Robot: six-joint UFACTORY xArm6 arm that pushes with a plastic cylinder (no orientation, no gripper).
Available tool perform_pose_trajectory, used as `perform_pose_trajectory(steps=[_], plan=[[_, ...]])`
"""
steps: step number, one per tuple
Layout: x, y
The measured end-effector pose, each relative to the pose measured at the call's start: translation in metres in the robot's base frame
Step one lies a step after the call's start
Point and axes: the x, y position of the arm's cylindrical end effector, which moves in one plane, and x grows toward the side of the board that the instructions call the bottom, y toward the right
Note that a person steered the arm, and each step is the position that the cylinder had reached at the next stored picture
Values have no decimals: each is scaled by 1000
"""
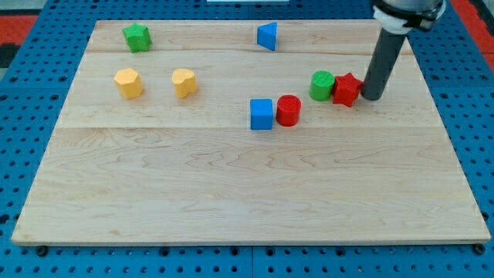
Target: Push the red star horizontally at the right side of the blue triangle
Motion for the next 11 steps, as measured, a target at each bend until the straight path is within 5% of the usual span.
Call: perform_pose_trajectory(steps=[1,2,3,11], plan=[[15,36],[60,-8],[50,-52],[-99,-23]])
